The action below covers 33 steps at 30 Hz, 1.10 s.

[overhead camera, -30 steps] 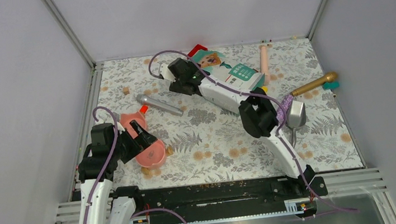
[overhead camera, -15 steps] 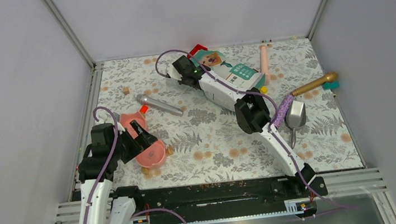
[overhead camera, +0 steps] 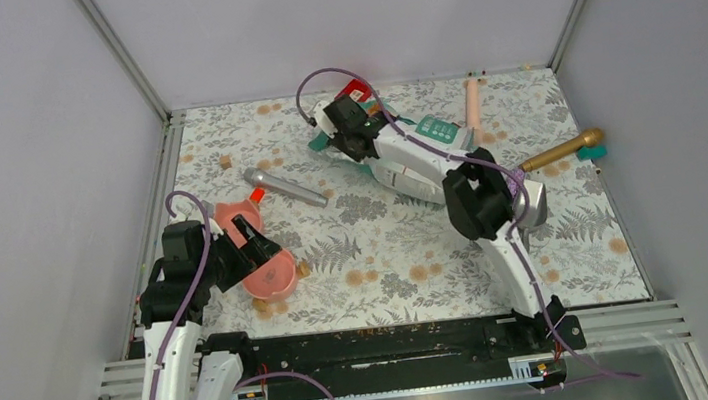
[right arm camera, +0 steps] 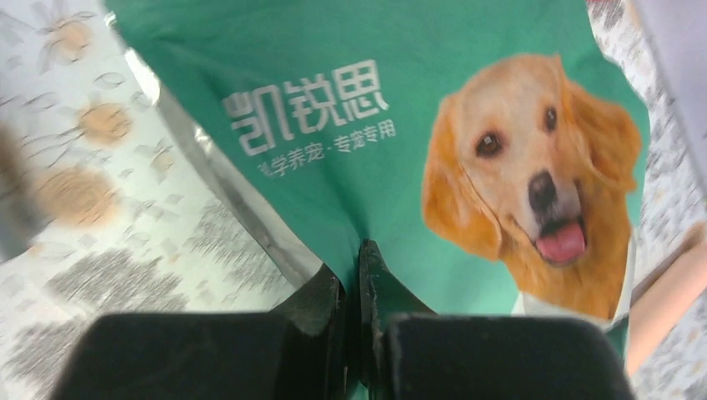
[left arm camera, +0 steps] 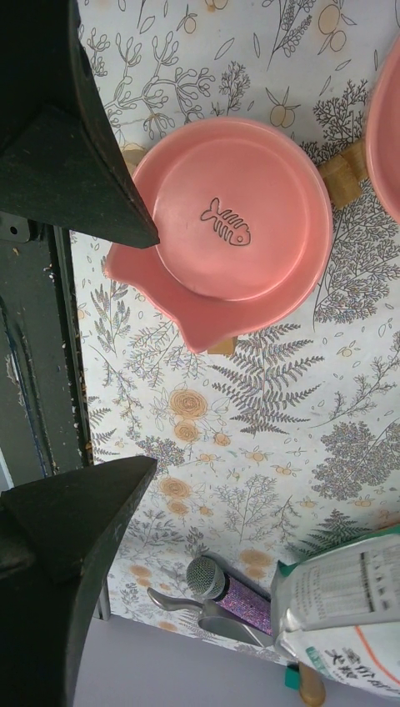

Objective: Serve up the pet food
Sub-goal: Adjust the pet food bag at the center of the board.

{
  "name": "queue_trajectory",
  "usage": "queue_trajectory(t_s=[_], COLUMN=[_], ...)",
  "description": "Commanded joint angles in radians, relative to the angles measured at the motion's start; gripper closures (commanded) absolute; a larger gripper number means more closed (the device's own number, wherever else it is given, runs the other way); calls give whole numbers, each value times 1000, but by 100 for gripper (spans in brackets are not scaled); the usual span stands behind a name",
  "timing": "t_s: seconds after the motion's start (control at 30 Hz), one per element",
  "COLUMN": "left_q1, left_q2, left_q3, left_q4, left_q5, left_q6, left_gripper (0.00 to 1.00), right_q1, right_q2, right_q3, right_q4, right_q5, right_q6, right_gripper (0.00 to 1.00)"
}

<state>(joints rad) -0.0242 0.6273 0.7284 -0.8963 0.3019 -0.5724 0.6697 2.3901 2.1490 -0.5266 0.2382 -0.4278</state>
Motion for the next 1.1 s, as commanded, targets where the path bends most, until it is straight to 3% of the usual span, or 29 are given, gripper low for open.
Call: queue_trajectory(t_s=[0.0, 0.13, 0.27, 0.57, 0.7, 0.8, 0.93, 1.07], left_q1=[6, 6, 7, 7, 6, 7, 5, 6], left_q2=[-6, -1, -13, -19, -6, 13, 32, 69], left_q3=[0, 0, 0, 0, 0, 0, 4, 16], left_q4=[50, 48, 49, 50, 50, 49, 50, 55], left_q5=[3, 4, 2, 9, 10, 18, 34, 73], left_q6=[8, 8, 8, 11, 12, 16, 29, 31], left_gripper=[1, 1, 1, 1, 1, 1, 1, 1], right_q1=[50, 64, 70, 79, 85, 91, 92, 91], right_q2=[-371, -581, -750, -919, -963, -1019, -1167, -1354], right_q3=[-202, -429, -545, -519, -523, -576, -732, -1045], right_q4=[243, 387, 473, 484, 563, 609, 641, 674], right_q5=[-27, -44, -120, -424, -540, -525, -386, -231], right_q6=[214, 331, 418, 573, 656, 698, 726, 781], right_gripper=[100, 100, 100, 100, 100, 100, 100, 100])
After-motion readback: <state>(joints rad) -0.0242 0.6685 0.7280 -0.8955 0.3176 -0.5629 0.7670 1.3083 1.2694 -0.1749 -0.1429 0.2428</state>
